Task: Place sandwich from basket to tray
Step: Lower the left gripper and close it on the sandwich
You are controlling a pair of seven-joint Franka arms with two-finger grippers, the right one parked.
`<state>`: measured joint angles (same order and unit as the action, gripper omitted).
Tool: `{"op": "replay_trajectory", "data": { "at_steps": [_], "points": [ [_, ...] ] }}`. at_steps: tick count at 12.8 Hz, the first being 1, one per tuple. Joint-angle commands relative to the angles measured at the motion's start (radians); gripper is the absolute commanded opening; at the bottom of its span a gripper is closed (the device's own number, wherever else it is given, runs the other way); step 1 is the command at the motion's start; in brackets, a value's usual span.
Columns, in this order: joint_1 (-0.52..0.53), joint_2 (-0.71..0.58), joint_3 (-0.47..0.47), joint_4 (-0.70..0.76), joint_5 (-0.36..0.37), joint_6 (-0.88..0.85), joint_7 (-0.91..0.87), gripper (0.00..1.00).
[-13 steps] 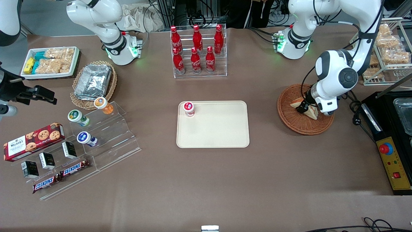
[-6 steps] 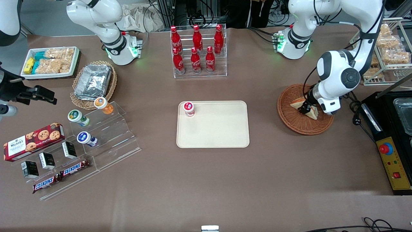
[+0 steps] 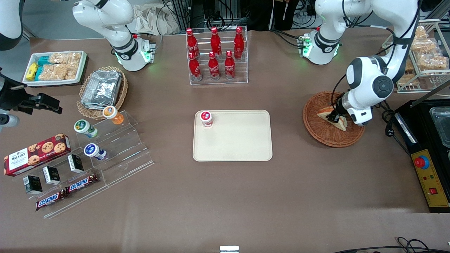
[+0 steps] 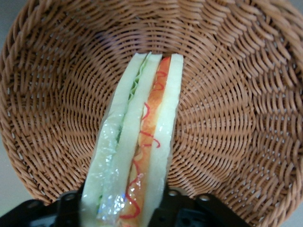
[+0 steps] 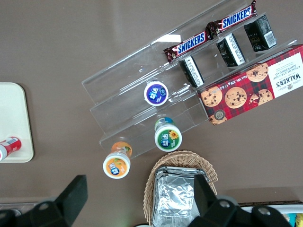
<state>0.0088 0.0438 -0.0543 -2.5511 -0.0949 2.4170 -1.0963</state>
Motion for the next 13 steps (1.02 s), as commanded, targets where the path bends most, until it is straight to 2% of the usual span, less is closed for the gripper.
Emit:
{"op": "replay_trajectory", "data": {
  "at_steps": [1, 3, 8, 11, 13],
  "points": [
    [0.002, -0.021, 0.004, -0.005, 0.009, 0.007, -0.014, 0.31],
    [0.0, -0.051, 0.002, -0.002, 0.01, -0.018, -0.013, 0.31],
    [-0.003, -0.151, -0.001, 0.08, 0.018, -0.217, 0.003, 0.31],
    [-0.012, -0.177, -0.009, 0.162, 0.084, -0.329, 0.01, 0.31],
    [-0.012, -0.18, -0.033, 0.26, 0.092, -0.419, 0.059, 0.31]
  ]
}}
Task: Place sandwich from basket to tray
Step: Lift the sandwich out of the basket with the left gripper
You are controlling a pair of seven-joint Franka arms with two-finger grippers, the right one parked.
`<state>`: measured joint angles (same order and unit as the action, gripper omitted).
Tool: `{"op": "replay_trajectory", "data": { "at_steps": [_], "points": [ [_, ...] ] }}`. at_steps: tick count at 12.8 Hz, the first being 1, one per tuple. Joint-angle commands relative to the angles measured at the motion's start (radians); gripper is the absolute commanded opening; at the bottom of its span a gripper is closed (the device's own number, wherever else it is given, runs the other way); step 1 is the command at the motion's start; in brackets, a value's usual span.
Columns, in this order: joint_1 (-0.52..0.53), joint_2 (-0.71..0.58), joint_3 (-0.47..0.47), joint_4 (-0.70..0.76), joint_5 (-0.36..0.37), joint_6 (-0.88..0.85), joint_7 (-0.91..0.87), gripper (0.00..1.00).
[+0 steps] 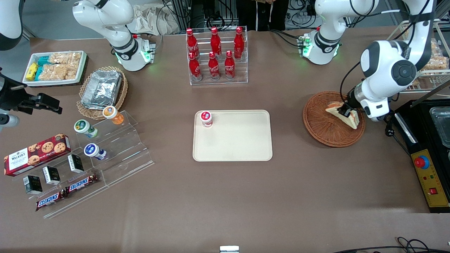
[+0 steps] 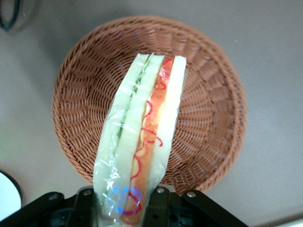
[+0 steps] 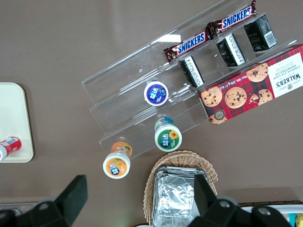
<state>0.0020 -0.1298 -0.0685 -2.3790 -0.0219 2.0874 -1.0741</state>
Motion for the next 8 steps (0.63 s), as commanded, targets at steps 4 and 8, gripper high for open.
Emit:
{"op": "replay_trajectory", "data": {
  "at_steps": [4, 8],
  "points": [
    [-0.007, -0.01, -0.095, 0.188, 0.004, -0.179, 0.219, 0.32],
    [-0.007, 0.002, -0.218, 0.19, -0.062, -0.162, 0.341, 0.32]
  ]
}}
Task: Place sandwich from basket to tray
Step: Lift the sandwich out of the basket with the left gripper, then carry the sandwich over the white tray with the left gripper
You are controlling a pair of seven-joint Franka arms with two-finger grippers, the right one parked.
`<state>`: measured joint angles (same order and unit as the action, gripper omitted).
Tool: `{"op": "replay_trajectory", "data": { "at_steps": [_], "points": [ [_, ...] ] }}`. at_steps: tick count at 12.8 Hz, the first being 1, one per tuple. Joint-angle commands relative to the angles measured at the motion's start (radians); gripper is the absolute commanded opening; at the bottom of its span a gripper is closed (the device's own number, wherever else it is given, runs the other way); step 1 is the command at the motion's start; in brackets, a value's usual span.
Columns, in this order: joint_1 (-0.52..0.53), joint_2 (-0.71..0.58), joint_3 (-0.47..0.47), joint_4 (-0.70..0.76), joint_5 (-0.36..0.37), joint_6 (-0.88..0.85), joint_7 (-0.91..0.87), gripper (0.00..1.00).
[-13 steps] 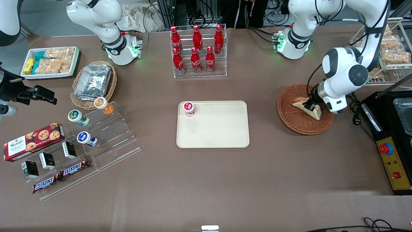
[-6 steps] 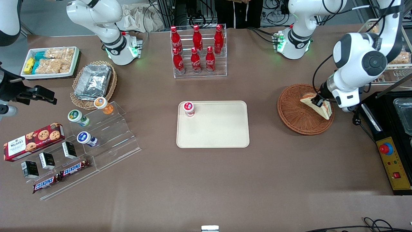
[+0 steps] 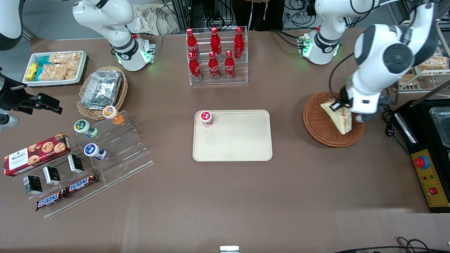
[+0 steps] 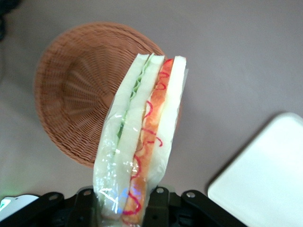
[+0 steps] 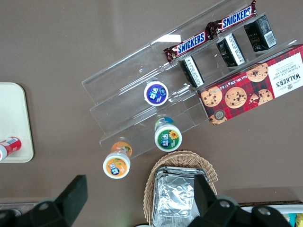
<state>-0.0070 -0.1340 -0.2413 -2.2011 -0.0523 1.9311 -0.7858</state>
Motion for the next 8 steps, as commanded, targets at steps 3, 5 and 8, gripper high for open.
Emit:
{"op": "replay_trajectory", "data": {
  "at_steps": [3, 5, 8],
  "points": [
    [0.002, 0.036, -0.146, 0.023, -0.049, 0.026, 0.074, 0.32],
    [0.002, 0.073, -0.202, 0.03, -0.063, 0.081, 0.062, 0.32],
    [-0.002, 0.146, -0.263, 0.067, -0.046, 0.121, 0.001, 0.32]
  ]
}}
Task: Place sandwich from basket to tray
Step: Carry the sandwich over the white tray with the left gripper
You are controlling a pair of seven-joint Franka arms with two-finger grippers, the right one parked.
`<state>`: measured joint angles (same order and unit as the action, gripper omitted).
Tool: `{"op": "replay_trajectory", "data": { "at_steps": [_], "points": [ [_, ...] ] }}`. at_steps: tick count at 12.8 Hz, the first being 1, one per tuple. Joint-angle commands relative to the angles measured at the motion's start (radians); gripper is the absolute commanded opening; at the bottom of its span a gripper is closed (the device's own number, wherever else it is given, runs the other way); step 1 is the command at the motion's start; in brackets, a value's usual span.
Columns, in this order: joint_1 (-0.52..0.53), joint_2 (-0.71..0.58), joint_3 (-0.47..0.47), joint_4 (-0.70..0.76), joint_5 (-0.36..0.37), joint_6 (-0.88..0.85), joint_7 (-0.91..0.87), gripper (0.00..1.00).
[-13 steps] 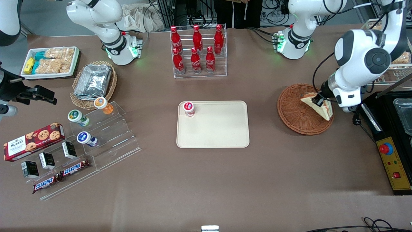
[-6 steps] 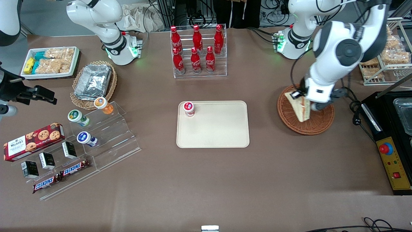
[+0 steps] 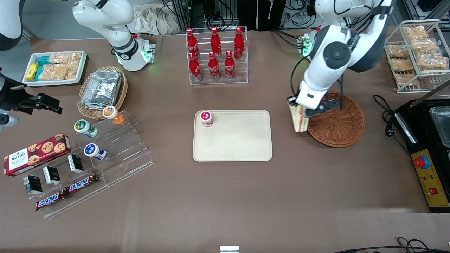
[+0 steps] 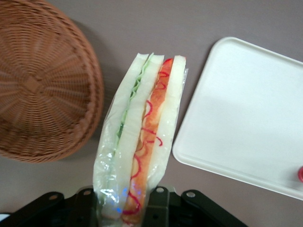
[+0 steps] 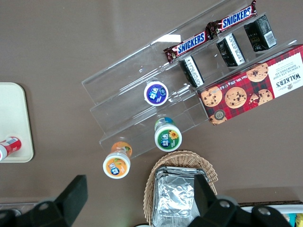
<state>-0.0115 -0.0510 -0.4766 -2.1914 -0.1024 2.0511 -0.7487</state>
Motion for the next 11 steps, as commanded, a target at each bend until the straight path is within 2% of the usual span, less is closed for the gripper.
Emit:
{"op": "replay_trajectory", "data": {
  "at_steps": [1, 6, 11],
  "points": [
    [-0.017, 0.095, -0.034, 0.08, 0.013, 0.001, -0.063, 0.32],
    [-0.09, 0.278, -0.036, 0.173, 0.177, 0.055, -0.153, 0.32],
    [-0.14, 0.408, -0.036, 0.19, 0.289, 0.124, -0.152, 0.33]
  ]
}}
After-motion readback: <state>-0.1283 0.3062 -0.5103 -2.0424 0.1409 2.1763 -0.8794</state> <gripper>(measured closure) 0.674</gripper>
